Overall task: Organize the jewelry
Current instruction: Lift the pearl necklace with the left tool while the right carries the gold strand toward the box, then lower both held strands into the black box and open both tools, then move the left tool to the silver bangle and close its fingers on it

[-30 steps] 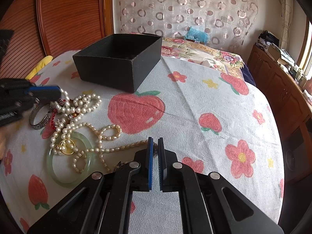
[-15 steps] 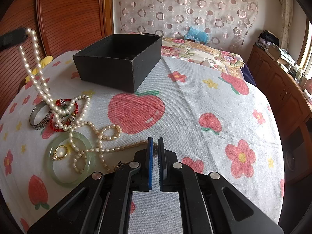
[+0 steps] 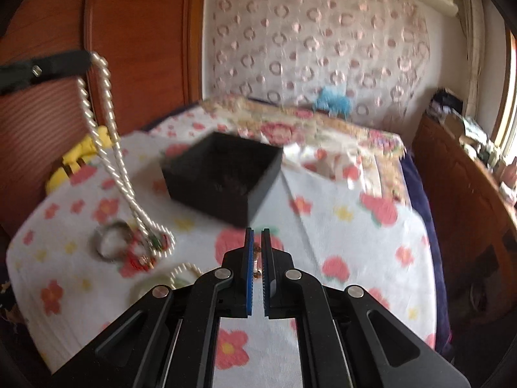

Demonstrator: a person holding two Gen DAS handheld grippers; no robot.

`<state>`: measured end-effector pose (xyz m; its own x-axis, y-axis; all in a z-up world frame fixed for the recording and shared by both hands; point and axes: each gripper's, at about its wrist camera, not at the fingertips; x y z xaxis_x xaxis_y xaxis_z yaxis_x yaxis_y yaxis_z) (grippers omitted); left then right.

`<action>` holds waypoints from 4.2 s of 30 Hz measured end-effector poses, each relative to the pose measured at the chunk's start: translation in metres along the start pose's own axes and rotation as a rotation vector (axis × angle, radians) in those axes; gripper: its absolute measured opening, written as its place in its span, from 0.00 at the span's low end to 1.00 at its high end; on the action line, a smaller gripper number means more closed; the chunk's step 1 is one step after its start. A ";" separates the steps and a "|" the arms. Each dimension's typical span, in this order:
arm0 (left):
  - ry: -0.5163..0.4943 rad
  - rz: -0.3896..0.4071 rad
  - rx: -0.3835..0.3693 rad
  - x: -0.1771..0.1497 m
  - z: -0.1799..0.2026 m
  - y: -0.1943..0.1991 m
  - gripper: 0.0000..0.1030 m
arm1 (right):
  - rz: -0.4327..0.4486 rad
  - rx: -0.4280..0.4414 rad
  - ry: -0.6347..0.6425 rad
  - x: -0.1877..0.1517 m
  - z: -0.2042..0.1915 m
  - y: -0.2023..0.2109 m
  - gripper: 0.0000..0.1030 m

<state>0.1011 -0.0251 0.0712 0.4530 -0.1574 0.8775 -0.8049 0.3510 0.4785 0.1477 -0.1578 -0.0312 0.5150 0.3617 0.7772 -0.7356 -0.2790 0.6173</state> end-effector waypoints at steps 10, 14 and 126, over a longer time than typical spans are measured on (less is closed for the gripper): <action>0.006 0.038 0.015 0.027 -0.011 0.005 0.06 | 0.117 -0.007 0.044 0.057 -0.005 0.034 0.05; 0.003 0.070 0.028 0.042 -0.014 0.010 0.06 | 0.148 -0.016 0.048 0.075 -0.002 0.039 0.05; 0.058 -0.330 0.078 -0.149 -0.056 -0.065 0.87 | -0.171 0.217 0.084 -0.059 -0.071 -0.036 0.83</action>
<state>0.1074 0.0268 -0.0929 0.7130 -0.1974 0.6728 -0.6372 0.2180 0.7392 0.1125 -0.1063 -0.1080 0.5787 0.4898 0.6521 -0.5251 -0.3881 0.7574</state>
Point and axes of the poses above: each gripper's, at about its wrist camera, not at the fingertips, and y roughly against the way its jaws point, z to its right, x to its top, and after that the axes turned 4 degrees about -x, right-handed
